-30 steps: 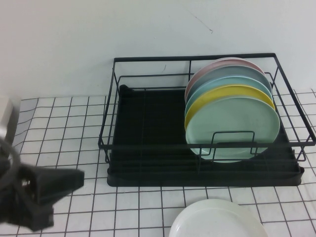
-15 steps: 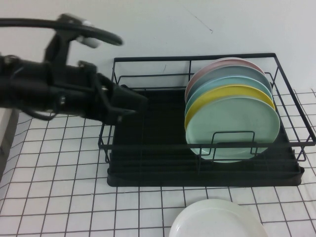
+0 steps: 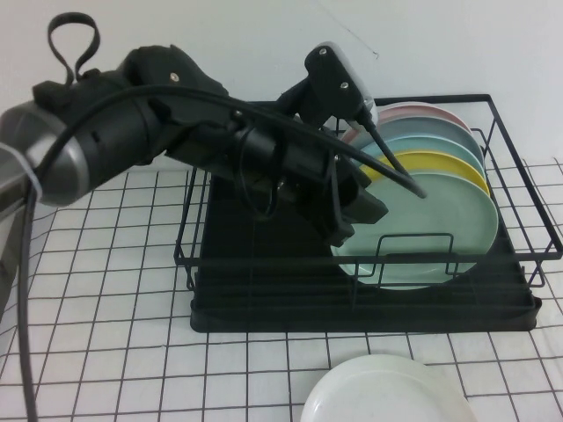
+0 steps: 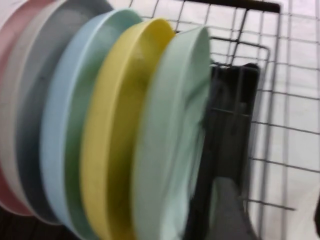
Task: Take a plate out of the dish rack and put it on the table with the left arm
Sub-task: Grasp the plate from the shelf
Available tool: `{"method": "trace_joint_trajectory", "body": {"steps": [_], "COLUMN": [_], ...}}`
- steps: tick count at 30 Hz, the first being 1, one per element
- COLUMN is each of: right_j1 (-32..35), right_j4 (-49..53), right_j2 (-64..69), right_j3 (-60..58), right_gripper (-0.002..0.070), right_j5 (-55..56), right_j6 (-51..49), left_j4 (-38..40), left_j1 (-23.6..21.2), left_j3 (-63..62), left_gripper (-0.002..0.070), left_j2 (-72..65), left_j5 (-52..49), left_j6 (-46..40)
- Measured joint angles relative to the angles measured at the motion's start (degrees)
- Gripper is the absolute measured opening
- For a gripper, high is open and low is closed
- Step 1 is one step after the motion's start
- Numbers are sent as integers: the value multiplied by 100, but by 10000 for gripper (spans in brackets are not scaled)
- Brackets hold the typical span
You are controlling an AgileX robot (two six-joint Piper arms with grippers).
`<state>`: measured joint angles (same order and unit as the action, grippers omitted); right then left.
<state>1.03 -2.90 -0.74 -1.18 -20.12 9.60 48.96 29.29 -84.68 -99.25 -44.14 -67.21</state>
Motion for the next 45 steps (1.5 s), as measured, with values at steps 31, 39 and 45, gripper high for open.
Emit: {"method": "trace_joint_trajectory", "body": {"steps": [31,39,45], "right_j1": [0,0,0], "right_j4": [0,0,0], "right_j2": [0,0,0], "right_j3": [0,0,0], "right_gripper": [-1,-1,-1], "right_j5": [0,0,0], "right_j6": [0,0,0], "left_j4": [589,589,474], "left_j1": [0,0,0], "left_j3": [-363,-598,-609], "left_gripper": [344,342,342], "left_j2": [-999,-554,-741], "left_j5": [1339,507,225], "left_j6": [-1261,-1184,-1184]}}
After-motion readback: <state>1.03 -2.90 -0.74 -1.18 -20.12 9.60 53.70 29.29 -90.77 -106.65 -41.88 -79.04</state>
